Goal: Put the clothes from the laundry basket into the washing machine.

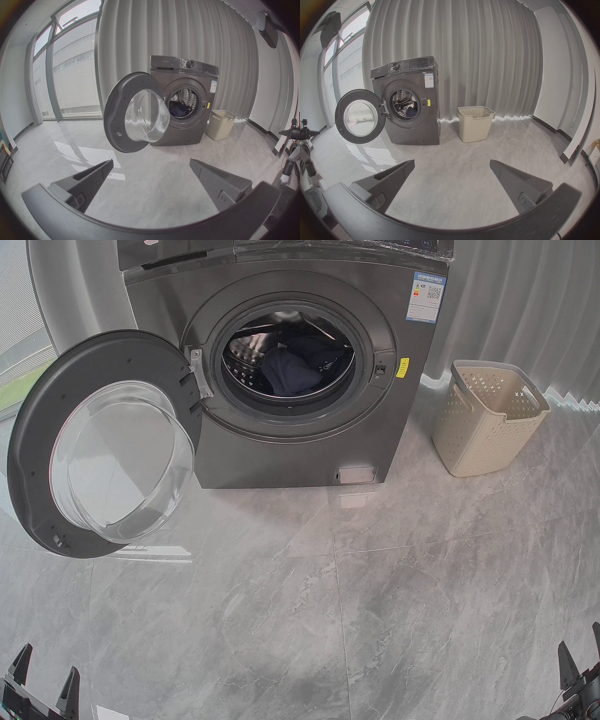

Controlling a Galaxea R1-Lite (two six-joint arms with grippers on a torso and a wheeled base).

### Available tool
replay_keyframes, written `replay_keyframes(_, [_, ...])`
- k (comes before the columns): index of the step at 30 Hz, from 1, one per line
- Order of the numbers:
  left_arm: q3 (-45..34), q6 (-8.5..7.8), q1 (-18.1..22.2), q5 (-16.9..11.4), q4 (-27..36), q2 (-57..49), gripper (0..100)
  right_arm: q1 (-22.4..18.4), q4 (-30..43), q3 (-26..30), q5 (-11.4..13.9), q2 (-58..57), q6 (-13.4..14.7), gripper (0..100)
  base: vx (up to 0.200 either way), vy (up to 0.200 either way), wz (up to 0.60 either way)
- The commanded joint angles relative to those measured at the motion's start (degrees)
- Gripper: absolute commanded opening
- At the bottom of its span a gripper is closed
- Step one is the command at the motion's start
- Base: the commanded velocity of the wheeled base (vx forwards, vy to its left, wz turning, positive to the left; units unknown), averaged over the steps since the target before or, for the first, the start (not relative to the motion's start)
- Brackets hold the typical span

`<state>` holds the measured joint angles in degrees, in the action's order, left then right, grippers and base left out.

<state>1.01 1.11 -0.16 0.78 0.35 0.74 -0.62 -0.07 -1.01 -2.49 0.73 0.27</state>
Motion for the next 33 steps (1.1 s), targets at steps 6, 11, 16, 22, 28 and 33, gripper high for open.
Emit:
replay_keyframes(6, [-1.01,0.12,-0.02,-0.08,0.00,-0.39,100,0.01,-0.01,1.01,-0.06,-0.20,-0.09,100,0.000,0.200,0.00])
replay_keyframes(11, [-1.01,-0.14,-0.02,-0.16,0.00,-0.48,100,0.01,-0.01,1.01,0.03,-0.20,0.00,100,0.000,0.200,0.00])
replay_keyframes(16, [-1.01,0.03,-0.02,-0.25,0.00,-0.48,100,0.01,-0.01,1.01,-0.06,-0.20,-0.09,100,0.000,0.080,0.00])
replay_keyframes(22, [-1.01,0.21,-0.02,-0.25,0.00,-0.48,100,0.01,-0.01,1.01,0.03,-0.20,0.00,100,0.100,0.000,0.00])
replay_keyframes(28, [-1.01,0.21,-0.02,-0.25,0.00,-0.48,100,0.01,-0.01,1.01,0.03,-0.20,0.00,100,0.200,0.000,0.00])
replay_keyframes(33, [-1.01,0.30,-0.02,-0.25,0.00,-0.48,100,0.01,-0.01,1.01,0.03,-0.20,0.00,100,0.000,0.000,0.00])
